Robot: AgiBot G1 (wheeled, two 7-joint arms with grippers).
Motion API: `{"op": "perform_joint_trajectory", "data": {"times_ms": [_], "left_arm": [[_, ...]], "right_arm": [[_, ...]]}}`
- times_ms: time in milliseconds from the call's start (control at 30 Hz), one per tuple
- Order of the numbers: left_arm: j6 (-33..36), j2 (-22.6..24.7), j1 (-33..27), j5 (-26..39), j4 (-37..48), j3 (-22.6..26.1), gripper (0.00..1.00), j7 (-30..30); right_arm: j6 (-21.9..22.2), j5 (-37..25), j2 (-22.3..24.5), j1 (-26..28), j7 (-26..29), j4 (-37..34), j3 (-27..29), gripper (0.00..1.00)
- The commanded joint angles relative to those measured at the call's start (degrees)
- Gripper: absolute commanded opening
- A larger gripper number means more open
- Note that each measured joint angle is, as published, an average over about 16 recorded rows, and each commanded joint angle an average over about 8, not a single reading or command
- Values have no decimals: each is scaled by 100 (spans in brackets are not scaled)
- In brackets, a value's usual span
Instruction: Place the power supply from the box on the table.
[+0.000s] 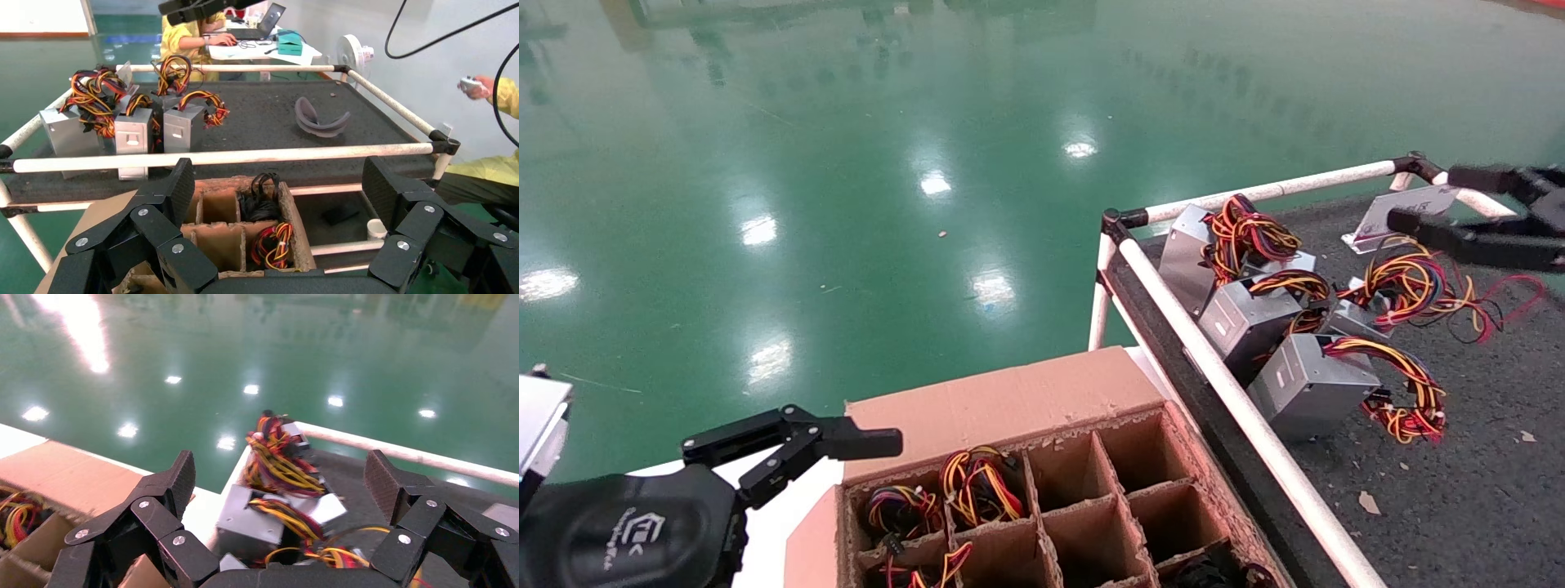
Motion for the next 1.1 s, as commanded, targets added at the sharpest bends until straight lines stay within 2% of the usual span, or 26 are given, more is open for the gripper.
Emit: {"op": "perform_joint_trajectory", "data": {"times_ms": [33,1100], "left_arm": [[0,0,0,0,0,0,100,0],[-1,-1,-1,-2,1,3,100,2]], "right_arm": [[-4,95,5,-137,47,180,22,100],[-54,2002,167,-2952,1002,3957,429,100]]}}
